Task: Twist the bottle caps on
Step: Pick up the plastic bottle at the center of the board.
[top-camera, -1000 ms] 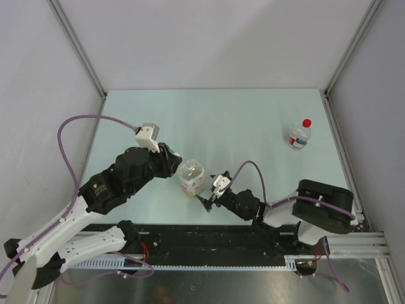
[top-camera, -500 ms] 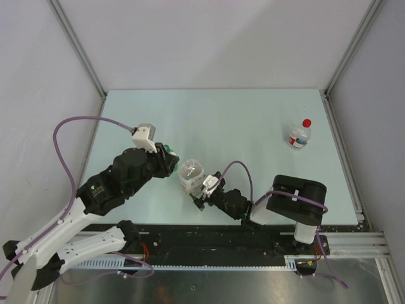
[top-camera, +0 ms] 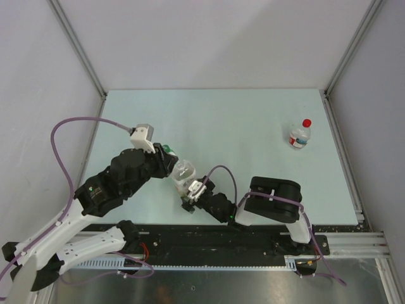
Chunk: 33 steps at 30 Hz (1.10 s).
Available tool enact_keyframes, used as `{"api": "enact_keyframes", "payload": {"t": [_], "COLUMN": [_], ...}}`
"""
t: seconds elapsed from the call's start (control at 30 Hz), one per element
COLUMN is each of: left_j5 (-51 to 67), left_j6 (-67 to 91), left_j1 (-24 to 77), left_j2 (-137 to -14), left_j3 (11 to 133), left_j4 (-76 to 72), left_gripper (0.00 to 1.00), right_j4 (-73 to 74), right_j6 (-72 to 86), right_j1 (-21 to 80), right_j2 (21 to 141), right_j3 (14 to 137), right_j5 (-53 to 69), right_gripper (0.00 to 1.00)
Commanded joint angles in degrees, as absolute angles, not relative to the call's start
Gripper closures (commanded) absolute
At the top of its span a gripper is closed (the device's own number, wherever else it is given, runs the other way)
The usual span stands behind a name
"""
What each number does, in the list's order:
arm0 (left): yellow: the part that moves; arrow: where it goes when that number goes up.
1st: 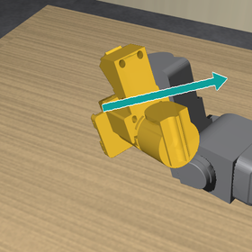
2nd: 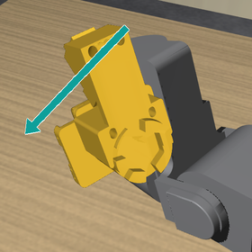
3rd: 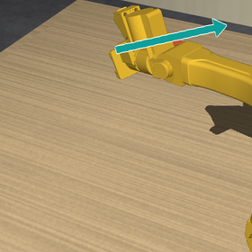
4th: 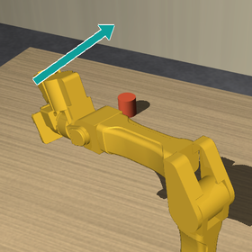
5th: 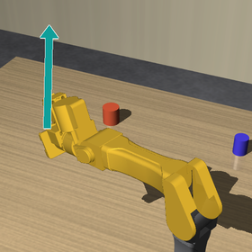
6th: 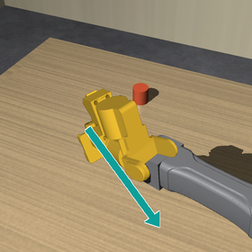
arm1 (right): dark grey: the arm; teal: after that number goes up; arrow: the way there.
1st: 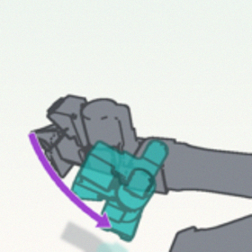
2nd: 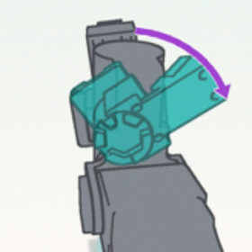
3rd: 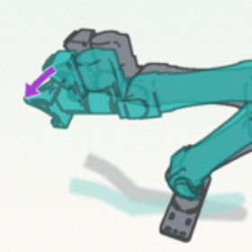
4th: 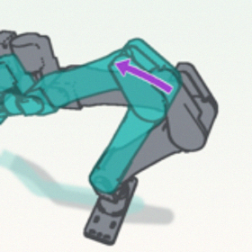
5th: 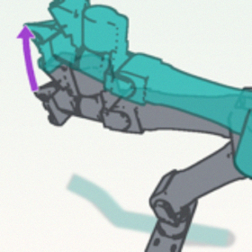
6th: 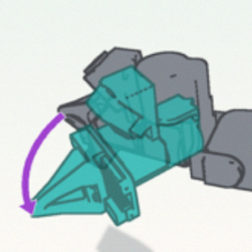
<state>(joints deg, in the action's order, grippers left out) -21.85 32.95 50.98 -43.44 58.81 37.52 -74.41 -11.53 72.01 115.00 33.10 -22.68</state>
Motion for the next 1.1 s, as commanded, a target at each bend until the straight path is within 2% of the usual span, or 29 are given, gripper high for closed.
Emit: {"api": "enact_keyframes", "payload": {"t": [0.0, 0.27, 0.5, 0.63, 0.73, 0.87, 1.0, 1.07], "left_j5": [-21.6, -22.8, -23.3, -23.1, -23.1, -23.6, -23.4, -23.6], "left_j6": [31.9, 32.6, 33.2, 33.1, 33.1, 32.6, 31.9, 31.8], "left_j1": [51.1, 51.1, 51.1, 51.1, 51.1, 51.1, 51.0, 51.1], "left_j2": [-42.0, -40.0, -41.1, -41.3, -41.1, -41.0, -41.2, -41.2], "left_j3": [58.4, 57.4, 57.1, 56.8, 56.7, 56.8, 57.6, 58.0], "left_j4": [37.0, 37.0, 37.0, 37.0, 37.0, 37.0, 36.9, 36.9], "left_gripper": [0.91, 0.91, 0.92, 0.92, 0.92, 0.92, 0.92, 0.93], "right_j4": [-91.8, -92.0, -92.0, -92.0, -92.0, -91.9, -91.9, -91.9], "right_j6": [-13.0, -10.2, -11.1, -10.4, -11.5, -14.1, -14.4, -13.7], "right_j1": [72.9, 70.8, 70.5, 70.1, 70.3, 71.1, 71.7, 71.8], "right_j2": [118.1, 121.3, 121.9, 122.3, 122.2, 120.0, 114.1, 110.0], "right_j3": [37.8, 42.6, 43.7, 43.7, 43.6, 41.5, 35.0, 31.1], "right_j5": [-28.3, -31.4, -32.3, -31.9, -32.7, -33.2, -31.3, -30.4], "right_gripper": [0.01, 0.02, 0.15, 0.37, 0.45, 0.61, 0.80, 0.85]}}
